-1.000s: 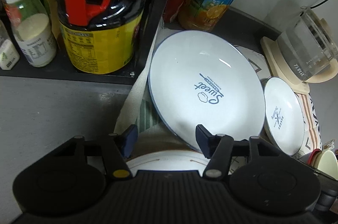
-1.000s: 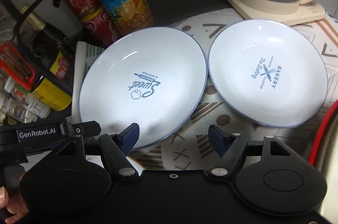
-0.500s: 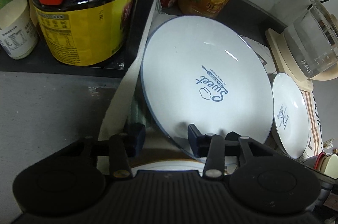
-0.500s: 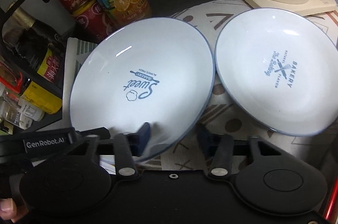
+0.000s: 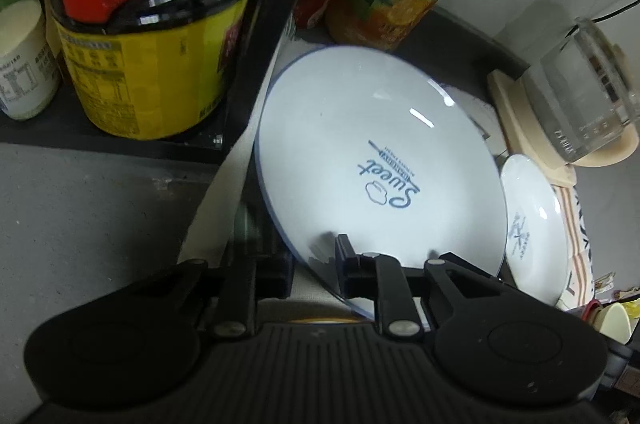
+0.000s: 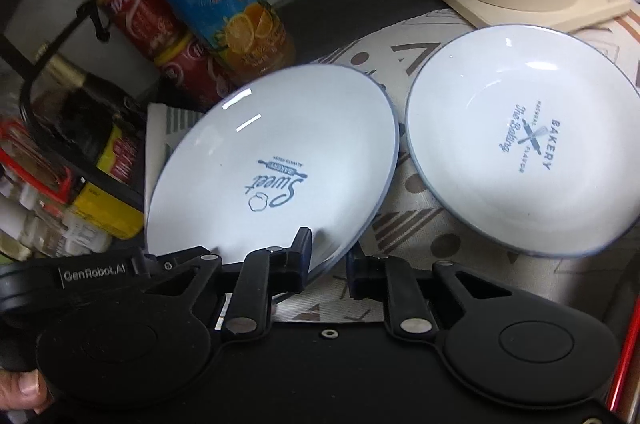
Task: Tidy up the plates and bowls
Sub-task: 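Grasp the rim of the 'Sweet' plate with both grippers, then lift the 'Sweet' plate and carry it over the gold-flower plate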
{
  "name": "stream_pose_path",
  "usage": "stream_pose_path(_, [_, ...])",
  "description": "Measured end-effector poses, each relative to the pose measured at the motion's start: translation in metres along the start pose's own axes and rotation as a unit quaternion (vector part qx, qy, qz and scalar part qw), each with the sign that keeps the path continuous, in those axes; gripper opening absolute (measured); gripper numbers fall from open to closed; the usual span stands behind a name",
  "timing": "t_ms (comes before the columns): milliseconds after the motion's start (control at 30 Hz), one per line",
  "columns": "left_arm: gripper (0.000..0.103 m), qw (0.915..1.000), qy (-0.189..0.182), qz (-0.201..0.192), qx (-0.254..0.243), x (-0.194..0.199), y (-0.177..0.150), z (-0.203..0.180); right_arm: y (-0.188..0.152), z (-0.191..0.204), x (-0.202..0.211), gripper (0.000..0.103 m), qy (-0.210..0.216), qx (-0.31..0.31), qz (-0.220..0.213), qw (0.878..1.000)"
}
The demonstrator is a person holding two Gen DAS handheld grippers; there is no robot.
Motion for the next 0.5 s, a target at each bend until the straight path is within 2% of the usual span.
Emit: stream_pose_path(500, [0.018,0.9996,-0.005,-0.027,-0.010,0.034,-0.019,0.001,-0.016,0.004,0.029,0.017,0.014,0.012,-0.027,0.999])
Point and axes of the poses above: each gripper's, at about its wrist camera, not at the fingertips, and x roughly against the way its jaws point, z to its left, y to its top, the point moved 3 cm from there along -x, roughly the way its jaws point, and after that the axes turned 6 degrees about y, right-handed, at the moved point
